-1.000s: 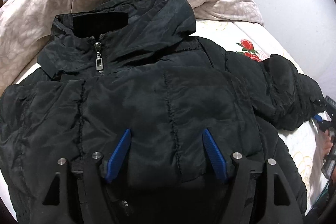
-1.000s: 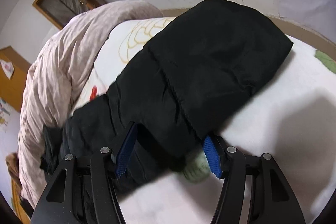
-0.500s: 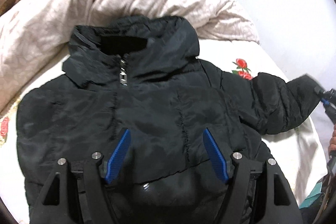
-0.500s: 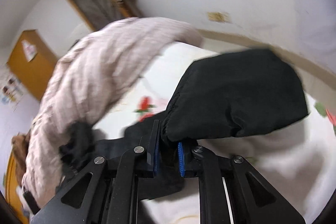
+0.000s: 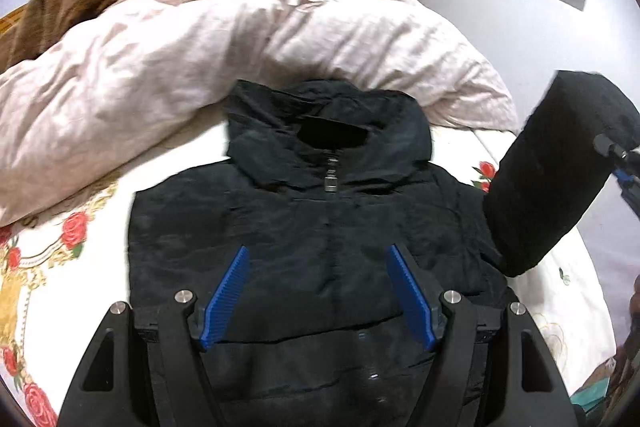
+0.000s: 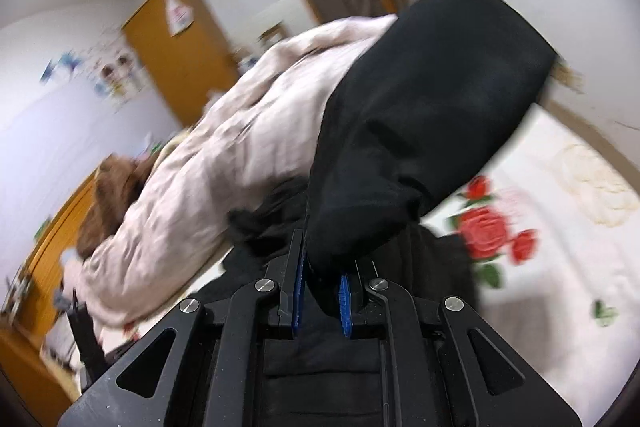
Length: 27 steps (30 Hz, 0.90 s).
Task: Fold large clothes
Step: 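Fold the held sleeve with the right tool across the jacket body, release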
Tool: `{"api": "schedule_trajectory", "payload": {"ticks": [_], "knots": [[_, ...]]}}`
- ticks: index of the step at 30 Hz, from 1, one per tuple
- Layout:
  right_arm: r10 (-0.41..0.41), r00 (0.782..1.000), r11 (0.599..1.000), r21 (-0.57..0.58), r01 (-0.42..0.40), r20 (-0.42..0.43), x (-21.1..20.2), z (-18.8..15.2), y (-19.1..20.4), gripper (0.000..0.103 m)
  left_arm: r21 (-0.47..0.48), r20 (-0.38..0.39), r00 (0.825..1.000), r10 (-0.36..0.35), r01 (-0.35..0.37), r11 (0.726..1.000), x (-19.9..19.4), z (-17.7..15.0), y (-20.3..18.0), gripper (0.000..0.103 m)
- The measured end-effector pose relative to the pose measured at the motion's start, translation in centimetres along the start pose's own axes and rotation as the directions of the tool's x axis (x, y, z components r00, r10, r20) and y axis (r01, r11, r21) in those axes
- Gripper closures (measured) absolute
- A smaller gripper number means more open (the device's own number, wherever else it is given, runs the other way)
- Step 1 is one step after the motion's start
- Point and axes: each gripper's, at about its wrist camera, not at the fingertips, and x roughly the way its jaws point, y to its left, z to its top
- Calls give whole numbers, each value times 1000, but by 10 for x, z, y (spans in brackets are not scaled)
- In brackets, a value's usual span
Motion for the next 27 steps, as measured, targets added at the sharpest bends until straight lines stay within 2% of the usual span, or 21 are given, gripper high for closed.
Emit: {"api": "schedule_trajectory", "payload": {"ticks": [4,8,15,18,19,22,24,25,27], "knots": [[53,994,996,-67,-59,-92,40,-28,41,89,-52,6,1000,27,-26,998,-9,-7,34,30],[58,981,991,-106,-78,-184,79,-60,58,89,-104,4,999,48,-47,993,-12,-15,63,30],[8,939,984,-167,-69,-344,148,-123,71,86,-186,-17,999,50,-53,981,-4,-29,99,30],[-33,918,980,-191,-47,-395,172,-142,71,83,-205,-29,999,36,-41,978,3,-32,104,30],[-33,917,980,-192,-47,-397,173,-146,68,82,-208,-31,999,36,-42,977,5,-32,105,30],[-19,922,976,-206,-66,-386,168,-146,69,73,-220,-23,1000,13,-18,975,9,-30,104,30],[9,918,975,-199,-96,-398,162,-143,70,45,-227,-15,1000,-21,17,974,12,-25,99,27],[30,919,973,-198,-116,-393,154,-141,72,41,-229,-11,999,-38,34,973,13,-23,97,25],[35,926,967,-222,-126,-376,142,-139,76,40,-236,-1,997,-71,69,969,16,-17,90,24]]}}
